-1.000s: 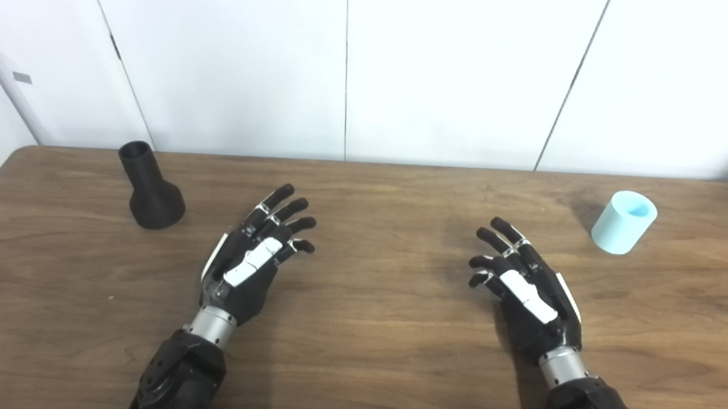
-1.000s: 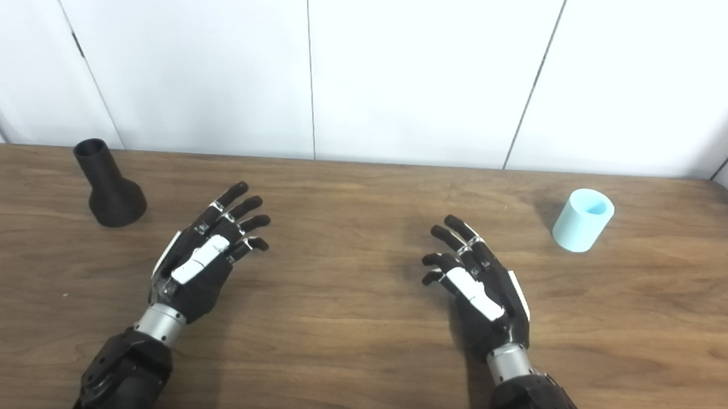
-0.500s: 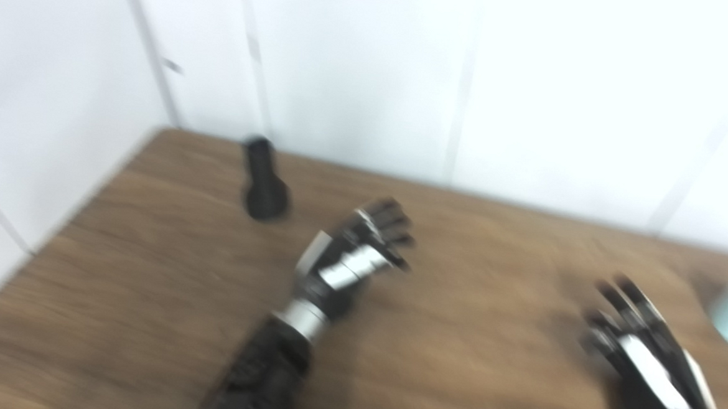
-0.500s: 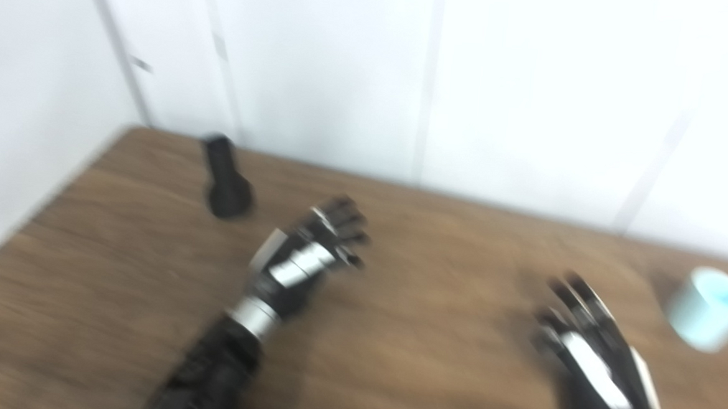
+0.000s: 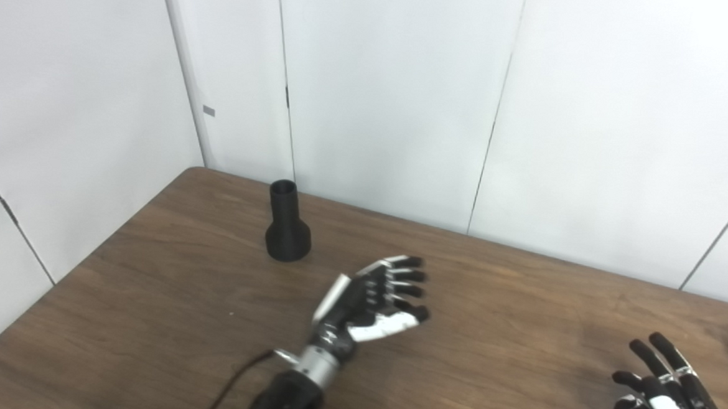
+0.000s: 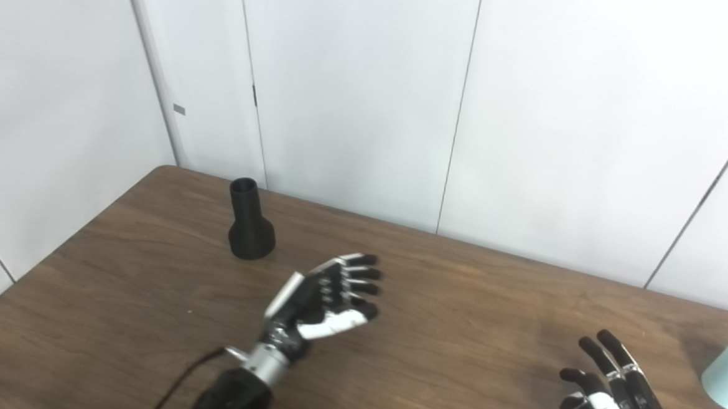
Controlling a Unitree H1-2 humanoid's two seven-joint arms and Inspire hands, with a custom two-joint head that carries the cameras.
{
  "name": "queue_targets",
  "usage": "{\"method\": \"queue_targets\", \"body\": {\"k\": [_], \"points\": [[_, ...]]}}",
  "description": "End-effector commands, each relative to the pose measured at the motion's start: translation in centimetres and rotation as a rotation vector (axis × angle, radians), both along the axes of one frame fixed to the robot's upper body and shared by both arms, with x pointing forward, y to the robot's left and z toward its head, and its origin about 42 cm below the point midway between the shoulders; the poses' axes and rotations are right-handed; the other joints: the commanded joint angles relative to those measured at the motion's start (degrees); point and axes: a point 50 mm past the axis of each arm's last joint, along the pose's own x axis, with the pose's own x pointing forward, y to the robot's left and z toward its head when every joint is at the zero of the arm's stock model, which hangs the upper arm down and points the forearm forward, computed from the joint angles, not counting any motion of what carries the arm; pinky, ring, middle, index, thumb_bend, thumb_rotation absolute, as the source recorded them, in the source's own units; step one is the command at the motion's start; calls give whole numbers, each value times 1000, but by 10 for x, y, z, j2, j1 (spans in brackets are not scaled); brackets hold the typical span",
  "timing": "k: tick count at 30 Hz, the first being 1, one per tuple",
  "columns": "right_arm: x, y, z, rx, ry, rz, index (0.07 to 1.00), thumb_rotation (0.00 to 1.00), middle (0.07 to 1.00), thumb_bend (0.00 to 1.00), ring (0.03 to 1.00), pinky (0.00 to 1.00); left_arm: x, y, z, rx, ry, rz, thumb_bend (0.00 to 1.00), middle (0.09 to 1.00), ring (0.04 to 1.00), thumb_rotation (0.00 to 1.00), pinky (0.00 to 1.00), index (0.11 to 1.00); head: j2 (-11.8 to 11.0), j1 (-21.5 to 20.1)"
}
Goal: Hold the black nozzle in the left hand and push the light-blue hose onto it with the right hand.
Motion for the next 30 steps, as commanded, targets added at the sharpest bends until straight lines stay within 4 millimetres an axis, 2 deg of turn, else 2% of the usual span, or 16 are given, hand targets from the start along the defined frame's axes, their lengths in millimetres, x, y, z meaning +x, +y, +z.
{"method": "queue_targets", "body": {"k": [1, 5, 8, 12, 16, 18, 21, 22, 24, 26, 28, 30], "points": [[6, 3, 17, 3, -83, 24, 791, 192, 818, 451, 573, 229, 14, 11, 48, 76, -151, 40, 767, 724, 682, 206, 597, 766, 1, 0], [8, 2, 15, 12, -93, 34, 813, 190, 852, 435, 579, 220, 26, 44, 88, 218, -225, 137, 763, 750, 722, 173, 629, 778, 1, -1], [7, 3, 15, 16, -89, 29, 809, 178, 835, 402, 583, 207, 34, 62, 112, 304, -273, 224, 772, 757, 736, 152, 612, 775, 1, -1], [7, 4, 18, 7, -76, 27, 812, 153, 848, 367, 592, 207, 40, 72, 137, 283, -321, 294, 767, 779, 744, 103, 592, 788, 1, 2], [8, 6, 18, 11, -72, 27, 822, 148, 845, 385, 597, 208, 44, 77, 158, 316, -405, 375, 762, 819, 806, 122, 630, 819, 0, 4], [7, 7, 19, 3, -72, 25, 826, 140, 855, 368, 623, 214, 46, 80, 163, 348, -438, 430, 752, 844, 835, 121, 674, 833, -1, 4], [5, 8, 21, 2, -70, 22, 852, 113, 886, 327, 676, 169, 48, 88, 166, 455, -450, 546, 744, 880, 864, 172, 750, 857, 0, 3], [5, 8, 22, 4, -70, 23, 869, 91, 904, 298, 691, 73, 49, 91, 166, 476, -441, 575, 755, 902, 886, 188, 793, 863, 0, 3], [4, 8, 25, 3, -76, 25, 876, 74, 915, 269, 683, 19, 52, 97, 164, 514, -420, 609, 780, 935, 929, 218, 860, 881, 0, 3], [4, 8, 25, 4, -78, 30, 881, 65, 920, 245, 694, 3, 55, 103, 162, 556, -375, 608, 802, 962, 962, 231, 884, 909, 3, 4], [5, 7, 23, 6, -77, 32, 881, 77, 913, 259, 684, 0, 58, 109, 158, 594, -308, 587, 893, 992, 992, 237, 925, 978, 3, 4], [5, 6, 23, 7, -74, 27, 873, 67, 904, 265, 678, 31, 60, 116, 150, 655, -252, 575, 936, 998, 998, 248, 933, 995, 3, 3]]}}
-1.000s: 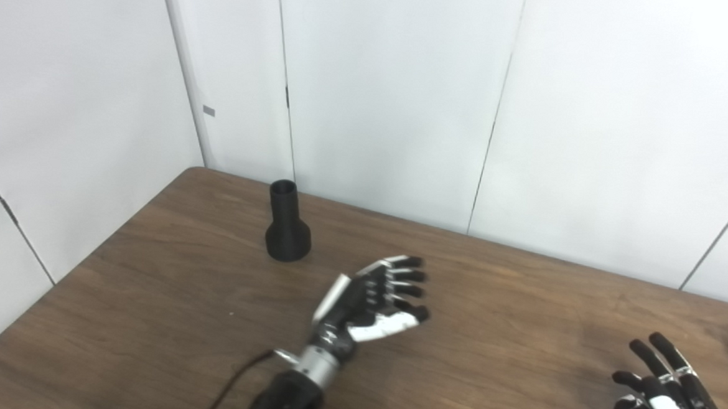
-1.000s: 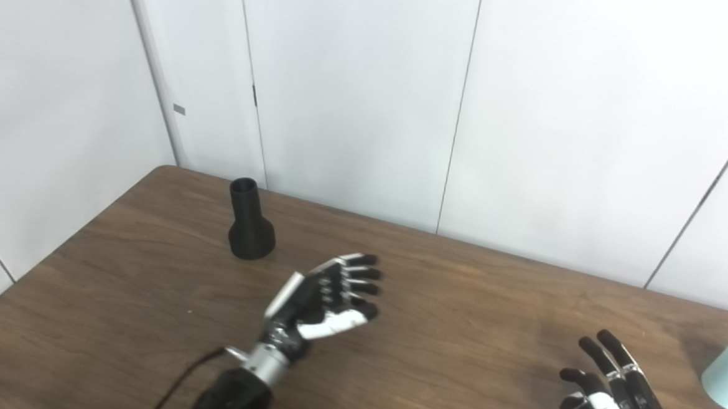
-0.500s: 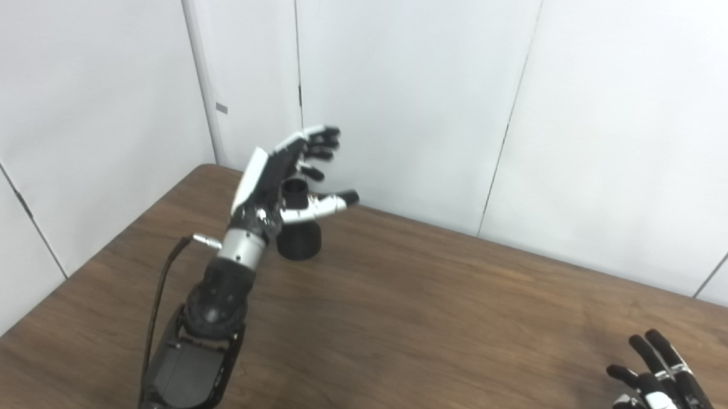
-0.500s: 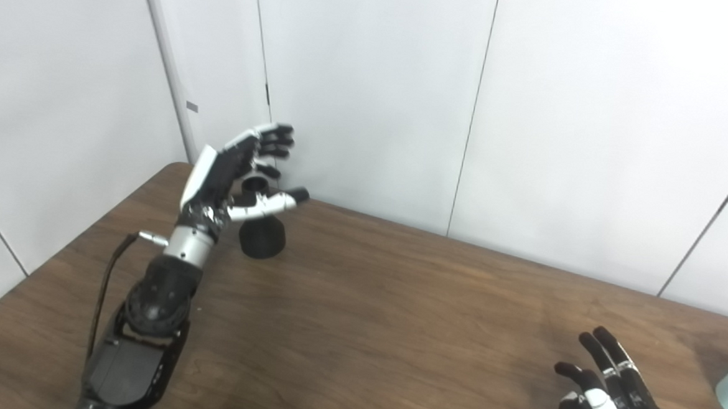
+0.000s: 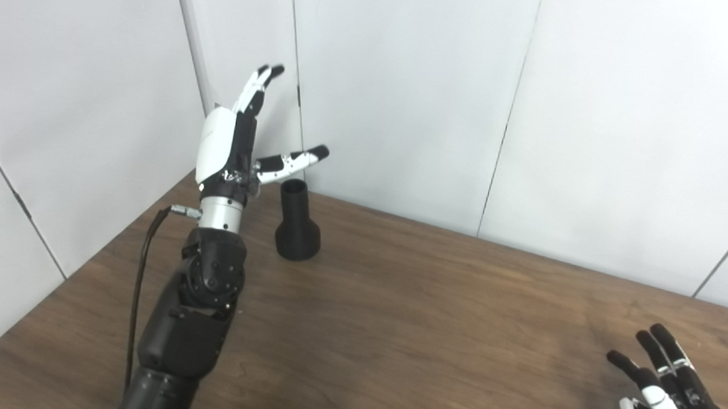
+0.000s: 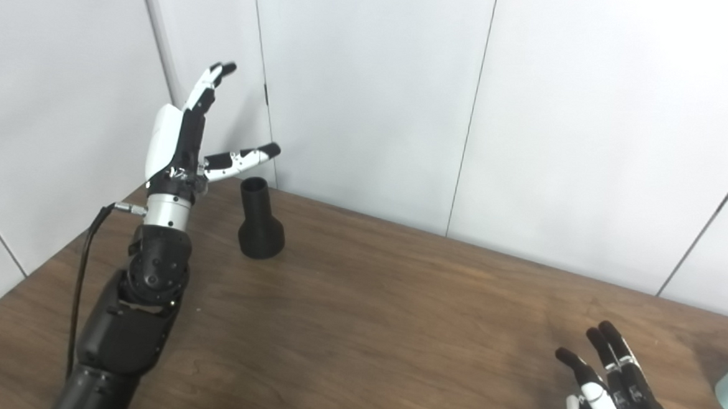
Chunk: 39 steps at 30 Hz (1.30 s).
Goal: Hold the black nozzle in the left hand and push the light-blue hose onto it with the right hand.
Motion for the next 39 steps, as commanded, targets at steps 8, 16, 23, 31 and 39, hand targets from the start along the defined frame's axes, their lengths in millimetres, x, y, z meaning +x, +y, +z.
{"method": "queue_targets", "body": {"k": [8, 16, 23, 31, 39], "points": [[2, 1, 24, 5, -76, 3, 869, 11, 916, 200, 695, 0, 12, 21, -8, 84, 149, 111, 1000, 1000, 1000, 319, 946, 1000, 6, 2], [0, -2, 29, -9, -68, -23, 903, 1, 910, 210, 719, 0, 20, 26, -26, 34, 280, 118, 1000, 1000, 1000, 273, 875, 1000, 12, 6], [0, -2, 32, -24, -60, -57, 800, 0, 806, 285, 561, 219, 26, 32, -54, -6, 360, 152, 1000, 1000, 1000, 284, 948, 1000, 16, 7], [-2, -3, 34, -29, -62, -59, 793, 0, 792, 278, 553, 229, 27, 36, -79, -2, 443, 169, 1000, 998, 984, 298, 823, 1000, 22, 7], [-3, 1, 37, -29, -58, -56, 791, 0, 807, 284, 563, 221, 25, 30, -95, 89, 532, 136, 1000, 957, 960, 355, 817, 936, 29, 3]]}}
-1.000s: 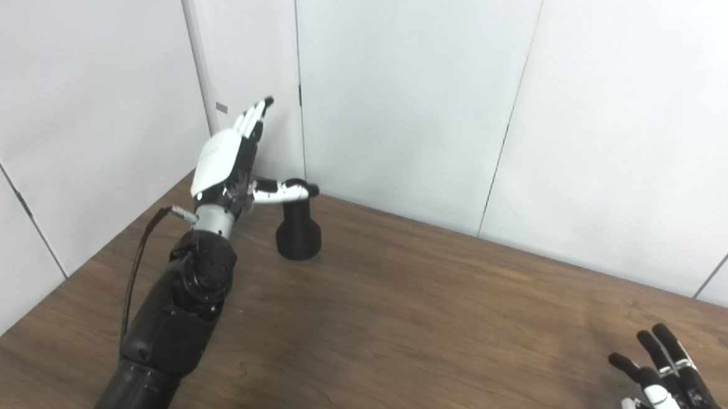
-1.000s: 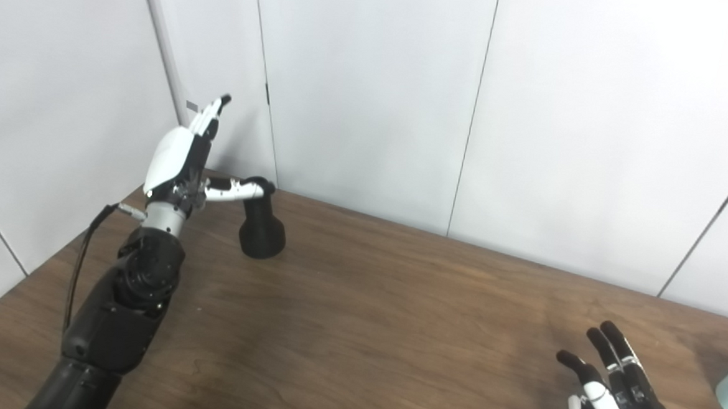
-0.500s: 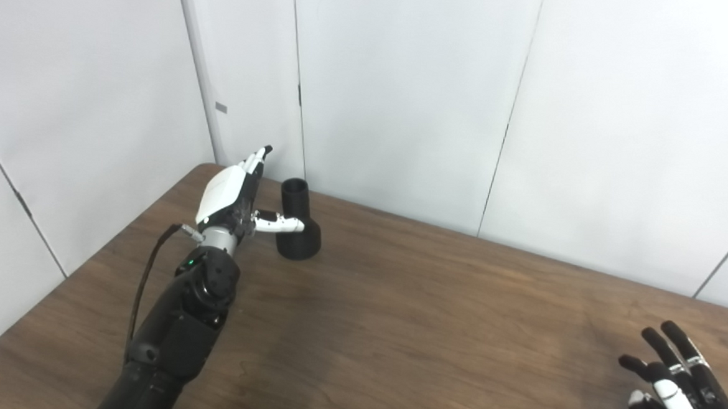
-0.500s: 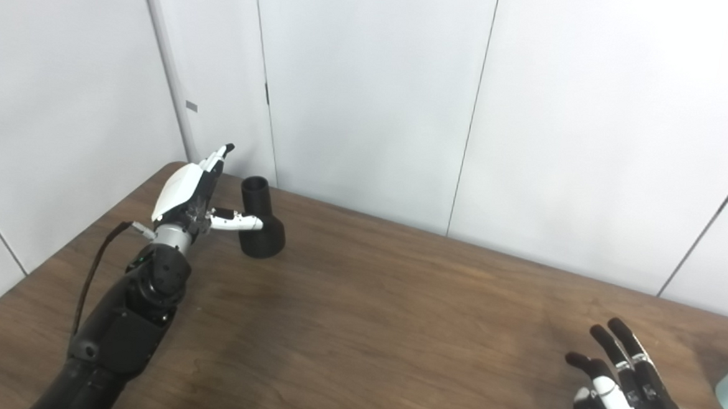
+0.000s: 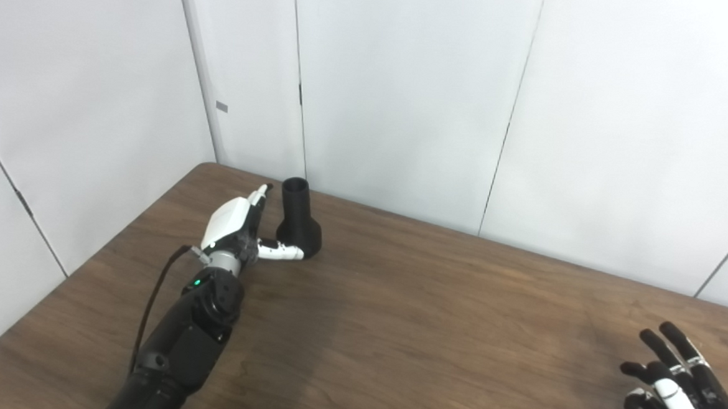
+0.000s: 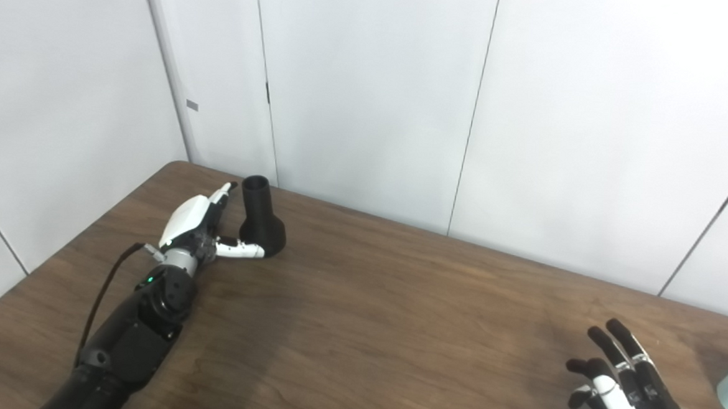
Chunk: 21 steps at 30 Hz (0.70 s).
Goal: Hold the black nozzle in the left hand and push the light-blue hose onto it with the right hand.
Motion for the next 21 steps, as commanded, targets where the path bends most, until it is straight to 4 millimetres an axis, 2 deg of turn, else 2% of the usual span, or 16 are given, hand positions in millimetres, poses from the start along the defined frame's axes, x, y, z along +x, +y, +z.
{"method": "queue_targets", "body": {"k": [1, 5, 6, 8, 11, 16, 21], "points": [[2, 3, 16, -3, -65, 4, 794, 0, 807, 279, 567, 221, 3, 7, 13, 46, -21, -4, 1000, 948, 951, 355, 801, 913, 1, 0], [2, 4, 17, 8, -72, 18, 796, 0, 802, 265, 564, 212, 2, 0, 5, 33, 10, -18, 992, 890, 903, 309, 746, 826, 3, -1], [2, 5, 18, 15, -77, 31, 837, 0, 847, 220, 602, 86, 2, -1, 2, 27, 18, -22, 981, 878, 897, 295, 752, 824, 5, -2], [2, 6, 19, 22, -86, 49, 874, 0, 872, 176, 625, 18, 2, -2, -1, 23, 26, -28, 976, 858, 881, 290, 747, 818, 5, -3], [2, 5, 19, 29, -90, 61, 911, 0, 909, 128, 664, 1, 3, -5, -8, 23, 32, -41, 964, 828, 843, 292, 722, 805, 6, -4], [3, 6, 19, 46, -71, 50, 931, 0, 923, 147, 707, 0, 6, -7, -18, 18, 76, -42, 933, 834, 843, 299, 730, 802, 9, -4], [3, 6, 19, 43, -70, 45, 941, 0, 924, 145, 683, 0, 8, -7, -27, 87, 132, -53, 883, 836, 856, 293, 737, 791, 10, -7]]}}
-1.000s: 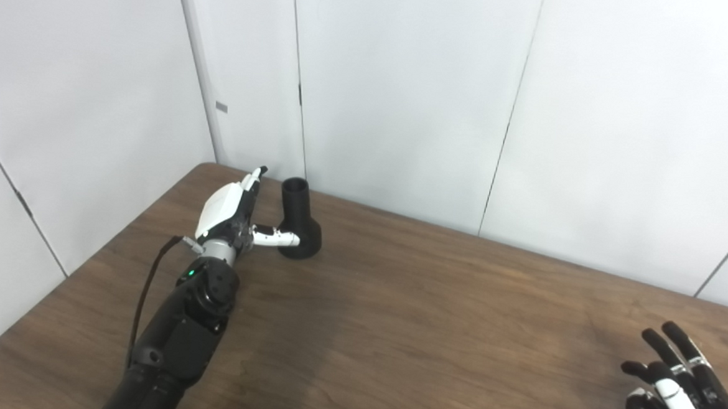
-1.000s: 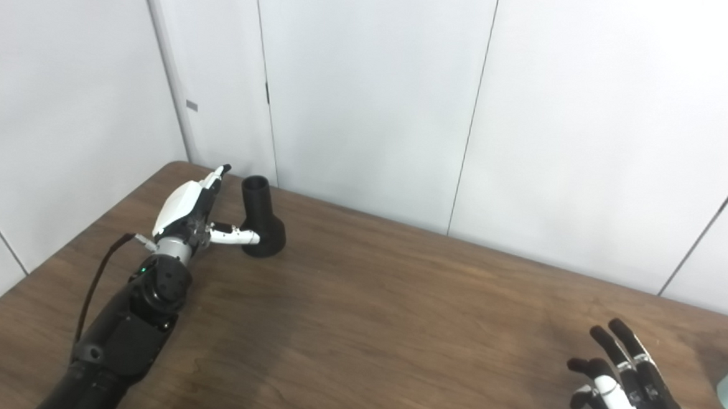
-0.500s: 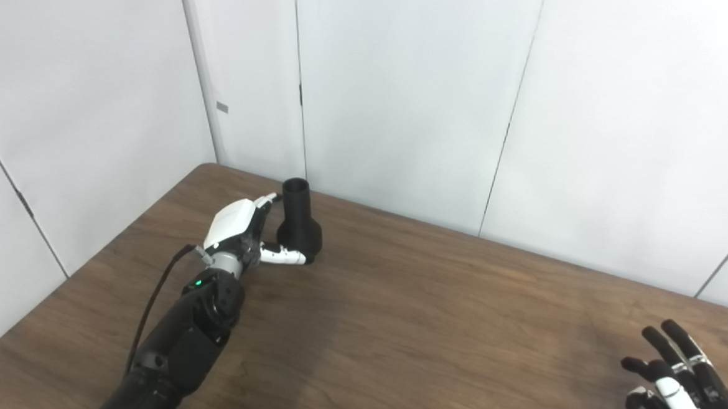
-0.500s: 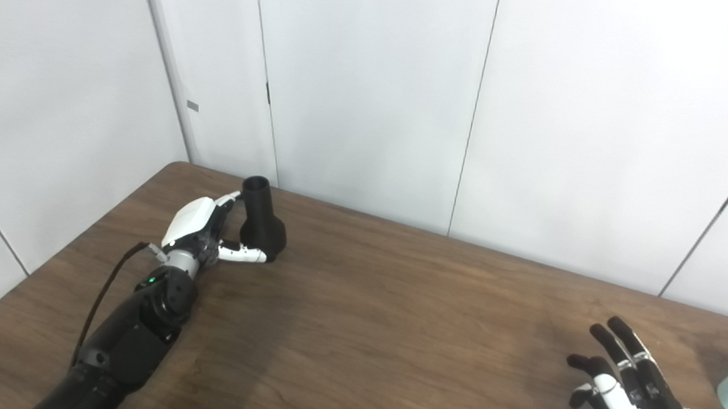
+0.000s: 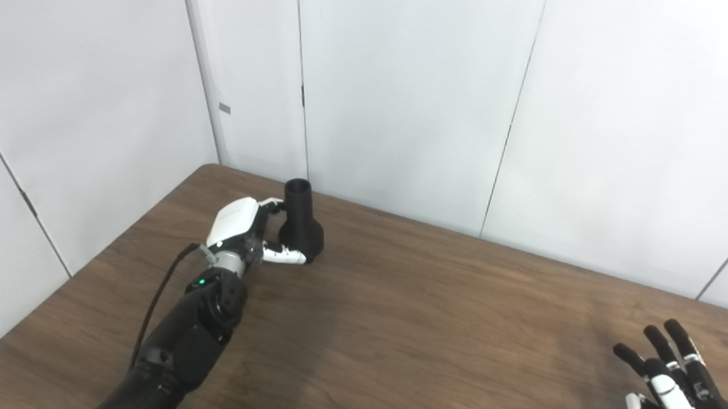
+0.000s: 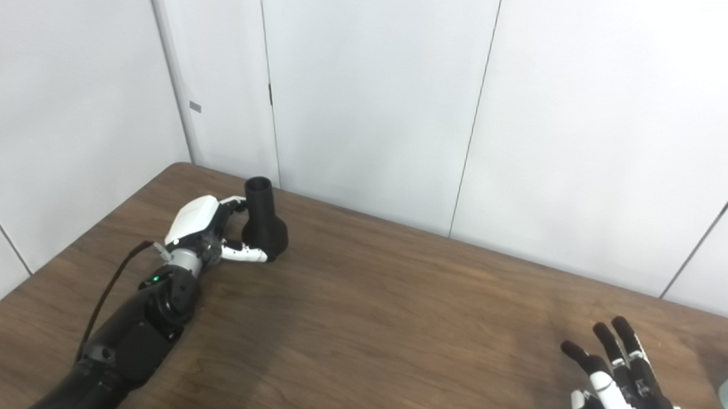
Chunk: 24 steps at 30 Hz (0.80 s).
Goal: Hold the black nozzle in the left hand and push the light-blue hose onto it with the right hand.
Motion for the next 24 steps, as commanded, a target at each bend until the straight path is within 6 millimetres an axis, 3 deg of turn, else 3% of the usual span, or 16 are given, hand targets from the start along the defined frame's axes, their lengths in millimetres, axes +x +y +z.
{"method": "queue_targets", "body": {"k": [1, 6, 10, 15, 24], "points": [[4, 1, 20, 10, -88, 3, 943, 0, 929, 140, 681, 0, 0, -4, -17, -21, 96, -17, 877, 831, 852, 287, 736, 786, 1, -1], [4, 1, 19, 20, -73, -7, 927, 0, 913, 167, 672, 0, 1, -5, -28, -31, 126, -12, 865, 796, 797, 270, 692, 770, 4, -2], [3, 2, 19, 23, -66, -13, 898, 0, 875, 193, 619, 0, 0, -7, -39, -59, 142, 3, 869, 820, 822, 269, 709, 774, 6, -3], [1, 3, 21, 16, -59, -17, 912, 4, 893, 198, 650, 0, 0, -12, -48, -72, 148, 4, 873, 824, 827, 260, 699, 775, 10, -4], [0, 3, 21, 25, -60, -13, 911, 0, 893, 168, 609, 0, 2, -20, -59, -82, 173, -14, 882, 847, 842, 291, 716, 801, 15, -8]]}}
